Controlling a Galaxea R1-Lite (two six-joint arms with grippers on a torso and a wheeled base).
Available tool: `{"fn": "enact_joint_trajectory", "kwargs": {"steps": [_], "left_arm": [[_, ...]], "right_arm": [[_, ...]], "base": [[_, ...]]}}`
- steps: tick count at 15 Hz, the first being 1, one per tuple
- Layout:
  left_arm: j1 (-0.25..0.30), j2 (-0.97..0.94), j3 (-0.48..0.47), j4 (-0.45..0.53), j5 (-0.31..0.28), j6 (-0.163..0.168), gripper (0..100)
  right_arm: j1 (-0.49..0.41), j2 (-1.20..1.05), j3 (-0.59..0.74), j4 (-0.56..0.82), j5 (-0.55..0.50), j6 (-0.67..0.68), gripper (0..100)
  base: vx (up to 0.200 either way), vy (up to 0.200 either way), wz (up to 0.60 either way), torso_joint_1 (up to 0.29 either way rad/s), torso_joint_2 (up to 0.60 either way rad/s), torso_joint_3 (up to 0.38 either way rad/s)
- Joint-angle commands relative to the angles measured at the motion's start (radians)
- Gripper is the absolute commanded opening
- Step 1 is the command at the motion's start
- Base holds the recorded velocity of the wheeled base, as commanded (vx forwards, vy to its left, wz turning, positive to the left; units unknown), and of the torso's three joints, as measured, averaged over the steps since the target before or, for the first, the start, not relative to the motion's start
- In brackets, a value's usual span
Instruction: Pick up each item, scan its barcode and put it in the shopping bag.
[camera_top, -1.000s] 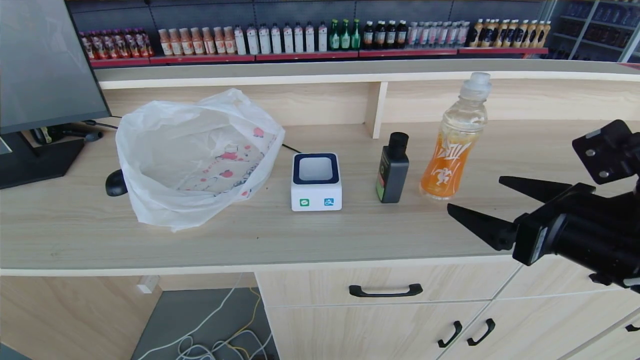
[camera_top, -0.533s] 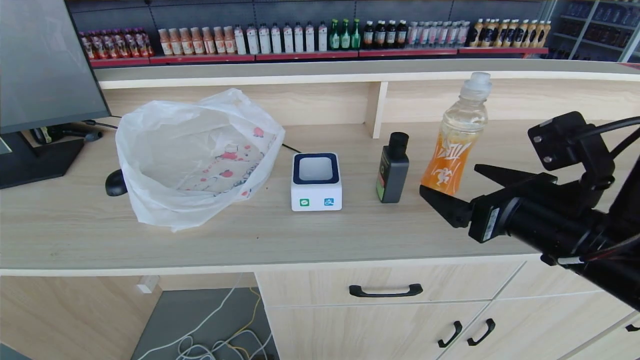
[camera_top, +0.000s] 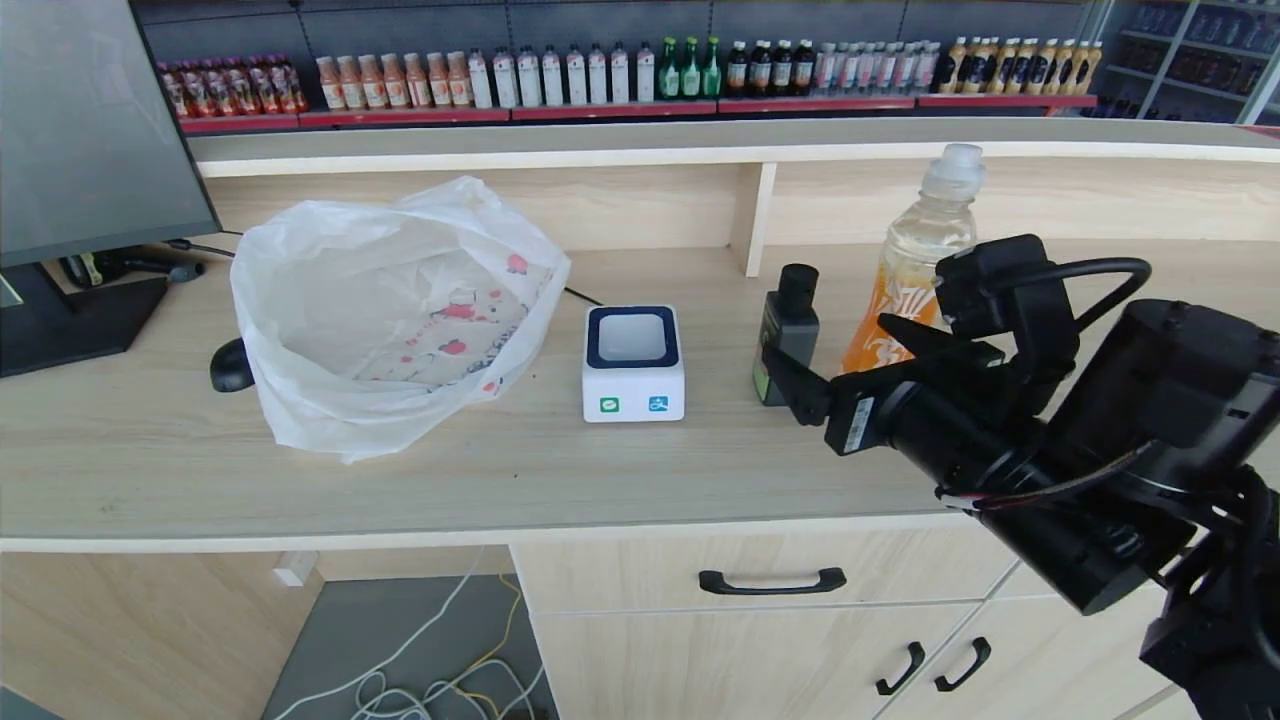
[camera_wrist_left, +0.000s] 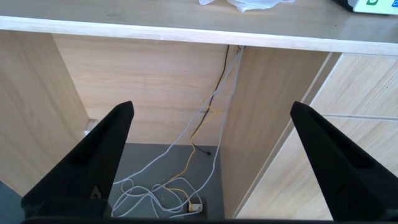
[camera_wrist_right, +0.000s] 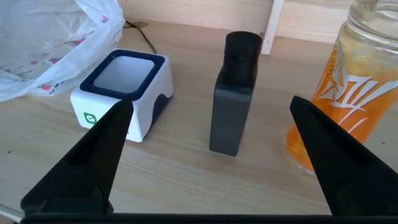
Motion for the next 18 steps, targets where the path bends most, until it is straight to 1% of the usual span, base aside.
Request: {"fn": "enact_joint_trajectory", "kwargs": {"steps": [1,3,4,6,7,8,13,18], "left_arm": [[-0.001,0.0,0.0,0.0,0.0,0.0,100],[-0.001,0.0,0.0,0.0,0.0,0.0,100],[0.001,0.0,0.0,0.0,0.0,0.0,100],[0.001,0.0,0.0,0.0,0.0,0.0,100],[0.001,0.0,0.0,0.0,0.0,0.0,100],[0.001,0.0,0.0,0.0,0.0,0.0,100],[0.001,0.0,0.0,0.0,0.0,0.0,100],[-0.001,0.0,0.0,0.0,0.0,0.0,100]], "right_arm": [[0.003,0.038,-0.026,-0.002,-0.015,0.002,100],[-0.002,0.056,-0.032,-0.005,-0.026,0.002,100],[-0.005,0.062,-0.038,-0.005,-0.052,0.002,100],[-0.051,0.111,-0.092,-0.014,-0.084,-0.003,100],[-0.051,0.139,-0.133,-0.034,-0.09,-0.009,100],[-0.051,0.156,-0.141,-0.053,-0.093,-0.011,100],[-0.054,0.26,-0.133,-0.185,-0.109,-0.024,100],[-0.057,0.306,-0.141,-0.199,-0.109,-0.024,100]], "base": [[0.0,0.0,0.0,0.0,0.0,0.0],[0.0,0.0,0.0,0.0,0.0,0.0],[0.0,0.0,0.0,0.0,0.0,0.0],[0.0,0.0,0.0,0.0,0.0,0.0],[0.0,0.0,0.0,0.0,0.0,0.0],[0.0,0.0,0.0,0.0,0.0,0.0],[0.0,0.0,0.0,0.0,0.0,0.0],[0.0,0.0,0.0,0.0,0.0,0.0]]}}
